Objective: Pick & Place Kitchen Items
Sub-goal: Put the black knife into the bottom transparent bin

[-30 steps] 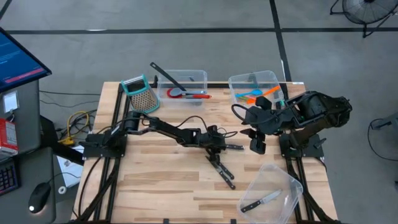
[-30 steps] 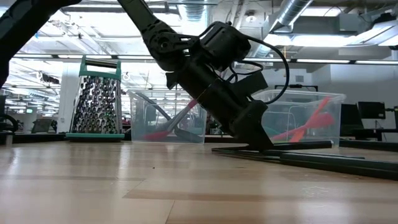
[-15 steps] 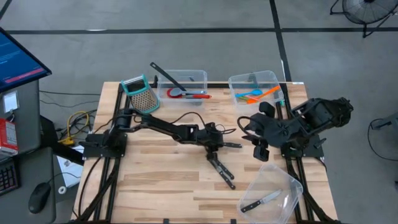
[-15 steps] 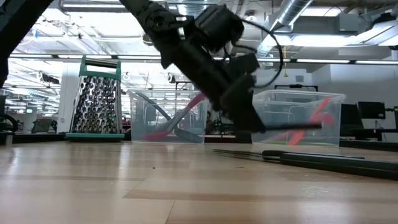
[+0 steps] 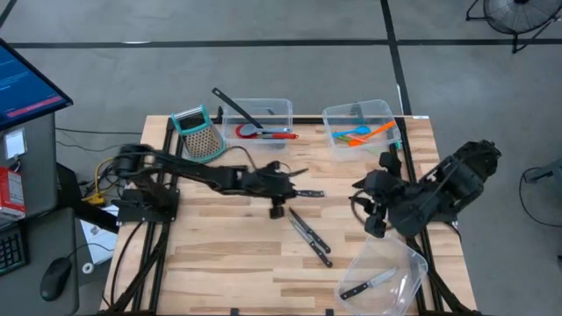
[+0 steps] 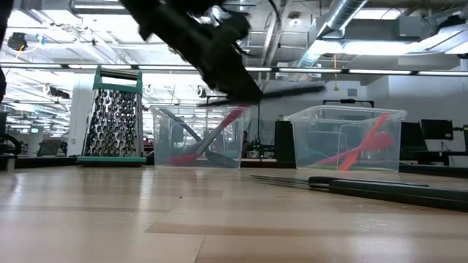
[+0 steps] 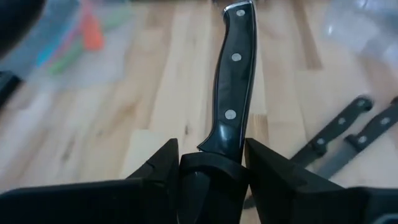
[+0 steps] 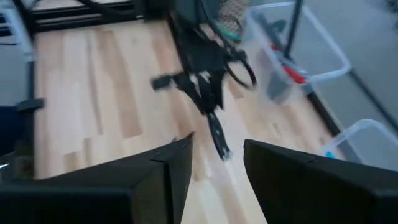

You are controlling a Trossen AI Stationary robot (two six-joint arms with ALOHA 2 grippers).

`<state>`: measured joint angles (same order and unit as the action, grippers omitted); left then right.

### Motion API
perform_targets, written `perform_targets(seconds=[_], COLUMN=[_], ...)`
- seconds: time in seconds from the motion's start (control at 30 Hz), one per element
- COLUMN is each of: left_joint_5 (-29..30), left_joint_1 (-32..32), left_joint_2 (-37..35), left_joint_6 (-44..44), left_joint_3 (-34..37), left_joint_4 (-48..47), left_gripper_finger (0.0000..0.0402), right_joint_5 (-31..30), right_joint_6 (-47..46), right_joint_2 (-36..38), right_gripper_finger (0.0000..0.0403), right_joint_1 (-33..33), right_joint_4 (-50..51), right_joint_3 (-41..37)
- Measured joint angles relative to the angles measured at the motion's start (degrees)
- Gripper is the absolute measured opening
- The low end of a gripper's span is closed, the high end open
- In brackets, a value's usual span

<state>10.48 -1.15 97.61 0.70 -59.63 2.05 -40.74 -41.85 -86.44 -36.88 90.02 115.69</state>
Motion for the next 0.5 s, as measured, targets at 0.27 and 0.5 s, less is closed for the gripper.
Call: perform_targets(seconds=[0.27,0.5], left_joint_5=[3.47,3.13], left_joint_1=[-0.04,-0.04], left_joint_2=[-20.01,-36.36], left_joint_6=[-4.24,-5.84], left_joint_3=[10.63,16.66], left_joint_4=[1.12,6.24], left_gripper_finger=[0.0122,0.0122], right_joint_5=[-8.75,-15.06], right_joint_6=[-10.01,-16.11], right_joint_2=[-0.1,-0.1], right_gripper_finger=[0.014,0.0163], right_joint_1=[-2.07,-0.53], right_joint_4=[-0.63,-10.37], right_joint_3=[-10.42,-23.56])
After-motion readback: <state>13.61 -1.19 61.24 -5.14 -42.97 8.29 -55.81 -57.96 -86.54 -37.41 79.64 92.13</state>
